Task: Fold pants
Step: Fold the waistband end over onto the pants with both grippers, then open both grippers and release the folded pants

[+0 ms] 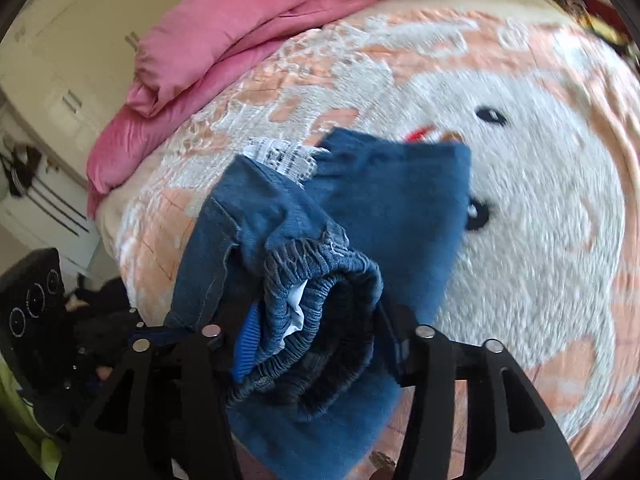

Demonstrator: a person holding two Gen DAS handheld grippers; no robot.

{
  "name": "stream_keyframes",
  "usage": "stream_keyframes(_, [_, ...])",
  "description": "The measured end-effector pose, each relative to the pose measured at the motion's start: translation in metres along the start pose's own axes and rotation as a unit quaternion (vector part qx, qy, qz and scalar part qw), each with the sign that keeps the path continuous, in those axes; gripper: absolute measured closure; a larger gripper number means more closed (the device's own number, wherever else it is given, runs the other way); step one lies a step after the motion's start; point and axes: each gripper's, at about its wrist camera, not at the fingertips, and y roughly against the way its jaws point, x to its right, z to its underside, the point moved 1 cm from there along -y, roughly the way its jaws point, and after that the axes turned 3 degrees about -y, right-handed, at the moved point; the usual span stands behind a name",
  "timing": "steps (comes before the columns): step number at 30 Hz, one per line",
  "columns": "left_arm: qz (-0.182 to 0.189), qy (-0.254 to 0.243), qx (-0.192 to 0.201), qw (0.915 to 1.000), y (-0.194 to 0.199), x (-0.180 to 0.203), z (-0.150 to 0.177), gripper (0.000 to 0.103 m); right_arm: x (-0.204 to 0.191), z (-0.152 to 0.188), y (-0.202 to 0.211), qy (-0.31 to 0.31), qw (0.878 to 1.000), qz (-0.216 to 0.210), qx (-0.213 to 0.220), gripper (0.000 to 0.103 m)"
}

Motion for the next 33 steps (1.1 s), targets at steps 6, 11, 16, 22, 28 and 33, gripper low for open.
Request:
stream_keyframes(6, [-0.034,-0.014,0.040,0.9985,0.035,-0.007,-0.005,0.053,-0.013,-0.010,0.038,0.035,0.997,0.023,0.060,0.047])
stream_keyframes(11, [-0.056,0.001,0.026,0.9981,0.031,-0.022,-0.004,0.073,-0.034,-0.008,0.055,0.068,0.994,0.013,0.080,0.047])
stream_keyframes(16, [-0.067,-0.021,-0.011,0.9975,0.008,-0.015,0.009,0.073,-0.050,-0.001,0.029,0.100,0.994,0.018,0.043,0.048])
stream_keyframes(22, [-0.068,-0.020,-0.011,0.9974,0.007,-0.018,0.011,0.072,-0.022,0.010,-0.006,0.067,0.993,0.092,-0.005,0.047])
stream_keyframes(28, [-0.072,-0.017,0.008,0.9972,0.024,-0.014,0.006,0.061,-0.029,0.015,0.035,0.065,0.994,0.066,0.055,0.038])
stream_keyframes(33, [-0.085,-0.013,0.022,0.9961,0.035,-0.015,0.003,0.053,-0.035,0.016,0.068,0.064,0.992,0.060,0.094,0.028])
